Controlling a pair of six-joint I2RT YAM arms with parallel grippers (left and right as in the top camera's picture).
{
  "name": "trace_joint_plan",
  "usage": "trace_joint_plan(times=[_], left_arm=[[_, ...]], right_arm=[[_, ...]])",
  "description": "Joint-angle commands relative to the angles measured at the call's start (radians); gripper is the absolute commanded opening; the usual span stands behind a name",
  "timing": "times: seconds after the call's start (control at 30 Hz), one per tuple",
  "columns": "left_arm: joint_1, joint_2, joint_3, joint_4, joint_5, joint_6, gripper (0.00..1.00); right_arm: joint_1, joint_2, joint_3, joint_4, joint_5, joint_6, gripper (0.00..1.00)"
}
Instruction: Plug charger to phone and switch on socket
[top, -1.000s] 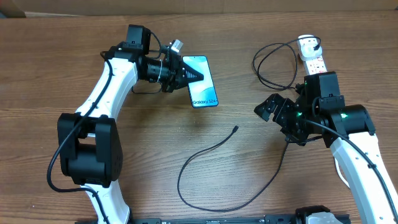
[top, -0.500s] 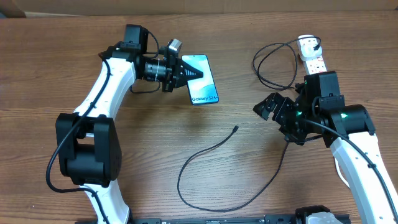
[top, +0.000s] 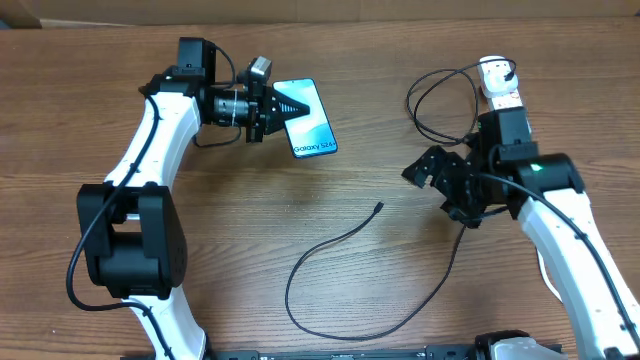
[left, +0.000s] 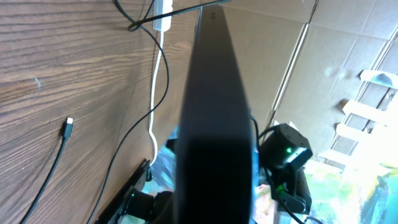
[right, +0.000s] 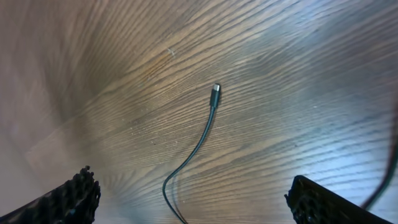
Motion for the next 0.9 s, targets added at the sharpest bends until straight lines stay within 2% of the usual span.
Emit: trace_joint_plan(times=[0.0, 0.2, 0.4, 0.53, 0.63, 0.87], left_arm=[[0.012, -0.006, 0.004, 0.005, 0.062, -0.013, 0.04], [0.040, -0.006, 0.004, 0.005, 0.062, -0.012, 0.04], [0.058, -0.006, 0.004, 0.005, 0.062, -0.009, 0.04], [0.061, -0.006, 0.004, 0.005, 0.062, -0.009, 0.04], [0.061, -0.006, 0.004, 0.006, 0.061, -0.009, 0.04], [0.087, -0.006, 0.004, 0.004, 0.070, -0.010, 0.04]], right_arm=[[0.055, 0.042, -0.002, 0.022, -0.026, 0.004, 0.96], [0.152, 0.103, -0.002, 0.082, -0.005, 0.066, 0.97], [0.225, 0.131, -0.002, 0.082, 0.143, 0.245, 0.96], [0.263, 0.134, -0.002, 0.096, 0.223, 0.341, 0.86], [0.295, 0.140, -0.002, 0.103, 0.289, 0.393, 0.75], [0.314, 0.186, -0.005, 0.107, 0.388, 0.420, 0.57]])
